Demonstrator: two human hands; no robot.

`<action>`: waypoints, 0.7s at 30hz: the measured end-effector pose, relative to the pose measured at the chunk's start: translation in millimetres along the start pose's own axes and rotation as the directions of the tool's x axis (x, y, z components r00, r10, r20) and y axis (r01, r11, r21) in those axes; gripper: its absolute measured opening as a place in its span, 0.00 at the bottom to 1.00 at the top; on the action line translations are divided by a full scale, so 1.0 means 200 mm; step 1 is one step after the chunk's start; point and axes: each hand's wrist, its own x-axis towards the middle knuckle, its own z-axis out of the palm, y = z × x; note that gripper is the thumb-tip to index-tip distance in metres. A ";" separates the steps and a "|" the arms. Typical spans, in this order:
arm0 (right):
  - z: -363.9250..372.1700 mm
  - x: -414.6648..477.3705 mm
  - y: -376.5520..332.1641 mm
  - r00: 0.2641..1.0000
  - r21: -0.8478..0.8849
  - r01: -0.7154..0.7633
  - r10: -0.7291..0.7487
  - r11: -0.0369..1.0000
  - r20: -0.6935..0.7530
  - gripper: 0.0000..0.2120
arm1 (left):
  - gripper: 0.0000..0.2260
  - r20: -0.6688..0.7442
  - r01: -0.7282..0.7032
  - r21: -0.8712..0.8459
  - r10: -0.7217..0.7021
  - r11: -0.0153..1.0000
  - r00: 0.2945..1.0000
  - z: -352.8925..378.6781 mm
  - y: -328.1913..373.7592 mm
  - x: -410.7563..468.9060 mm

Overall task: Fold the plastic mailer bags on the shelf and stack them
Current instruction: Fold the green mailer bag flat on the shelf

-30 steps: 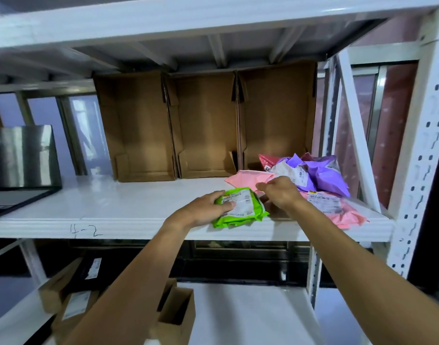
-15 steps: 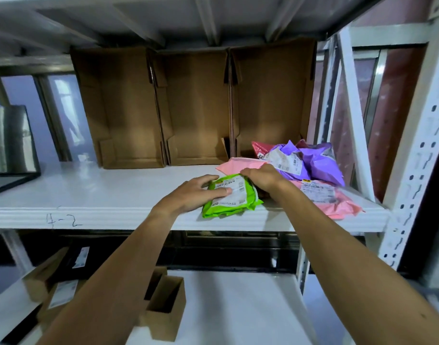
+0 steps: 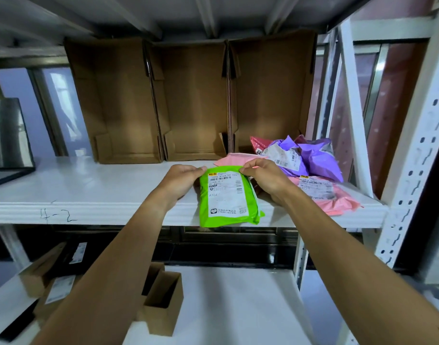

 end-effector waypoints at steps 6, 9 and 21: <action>0.01 0.00 0.00 0.997 -0.004 -0.070 0.071 0.998 0.043 0.19 | 0.11 0.051 0.004 0.013 -0.005 1.000 0.999 -0.01 0.01 -0.02; 0.02 0.01 0.00 0.998 -0.068 -0.058 0.058 0.996 0.003 0.14 | 0.09 0.066 0.019 0.003 -0.019 1.000 0.998 -0.01 0.00 -0.01; 0.01 0.02 0.01 0.998 0.039 -0.035 0.037 0.999 -0.059 0.07 | 0.10 0.062 -0.007 -0.086 0.012 0.996 0.998 0.00 0.00 -0.01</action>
